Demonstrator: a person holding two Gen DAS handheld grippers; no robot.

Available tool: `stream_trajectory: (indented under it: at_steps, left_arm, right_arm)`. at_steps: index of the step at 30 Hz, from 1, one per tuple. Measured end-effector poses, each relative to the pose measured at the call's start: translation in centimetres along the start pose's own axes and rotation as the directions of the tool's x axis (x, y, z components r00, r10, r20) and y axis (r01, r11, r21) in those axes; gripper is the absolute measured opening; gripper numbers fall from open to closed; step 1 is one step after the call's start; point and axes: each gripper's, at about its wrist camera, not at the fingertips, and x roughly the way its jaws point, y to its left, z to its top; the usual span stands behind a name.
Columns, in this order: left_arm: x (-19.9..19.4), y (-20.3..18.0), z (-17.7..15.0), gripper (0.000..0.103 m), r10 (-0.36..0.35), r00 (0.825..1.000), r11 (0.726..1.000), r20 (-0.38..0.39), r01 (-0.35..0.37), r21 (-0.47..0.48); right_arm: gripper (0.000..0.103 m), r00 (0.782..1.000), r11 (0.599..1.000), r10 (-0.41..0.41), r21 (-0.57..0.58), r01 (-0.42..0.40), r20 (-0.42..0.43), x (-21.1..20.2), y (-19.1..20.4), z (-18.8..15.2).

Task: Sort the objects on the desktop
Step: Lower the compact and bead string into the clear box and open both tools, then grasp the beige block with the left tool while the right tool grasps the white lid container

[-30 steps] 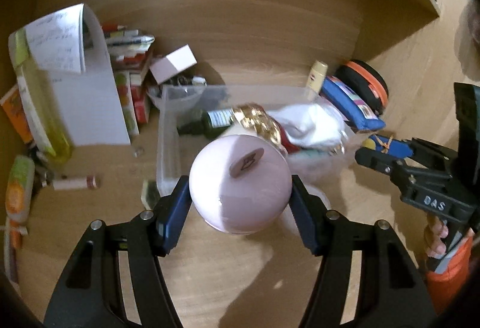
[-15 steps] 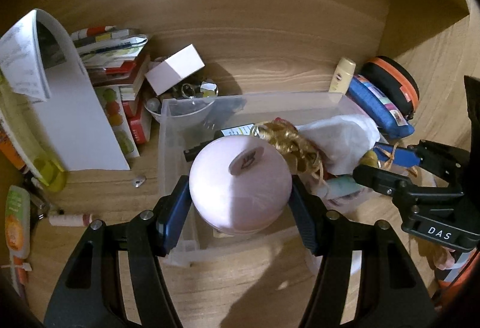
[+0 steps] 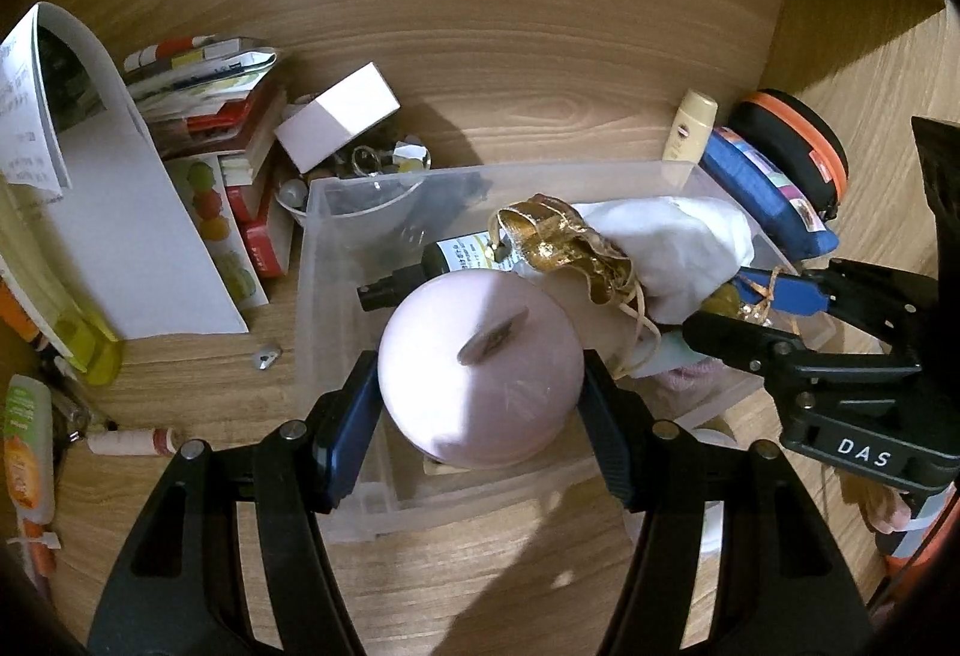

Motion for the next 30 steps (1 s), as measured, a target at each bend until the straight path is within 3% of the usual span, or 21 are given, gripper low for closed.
stream_trajectory:
  at_steps: [5,9,15,21,30]
  left_arm:
    - [-0.5,-0.4,-0.3,0.063,0.003,1.0,1.0,-0.002,-0.003,0.007]
    - [-1.5,-0.8,-0.6,0.064,0.019,0.999,1.0,0.027,-0.02,0.022]
    - [-3.8,-1.3,-0.7,0.074,0.008,0.997,0.999,0.076,-0.011,0.045]
    - [-5.4,-1.5,-1.3,0.082,-0.001,0.995,0.998,0.101,-0.005,0.055]
    - [-8.6,0.4,-3.0,0.084,0.031,0.991,0.999,0.133,-0.034,0.02]
  right_arm:
    - [0.045,1.0,0.999,0.004,0.048,-0.003,-0.024,-0.5,-0.6,-0.3]
    - [0.058,1.0,0.997,0.004,0.073,-0.002,-0.023,-1.6,-1.0,-0.7]
    - [0.071,1.0,0.997,0.001,0.074,-0.001,-0.004,-3.4,-0.6,-1.4]
    - [0.078,1.0,0.999,0.004,0.054,-0.005,0.005,-5.0,0.3,-2.4]
    - [0.08,1.0,1.0,-0.004,0.01,0.004,0.007,-6.4,1.7,-3.7]
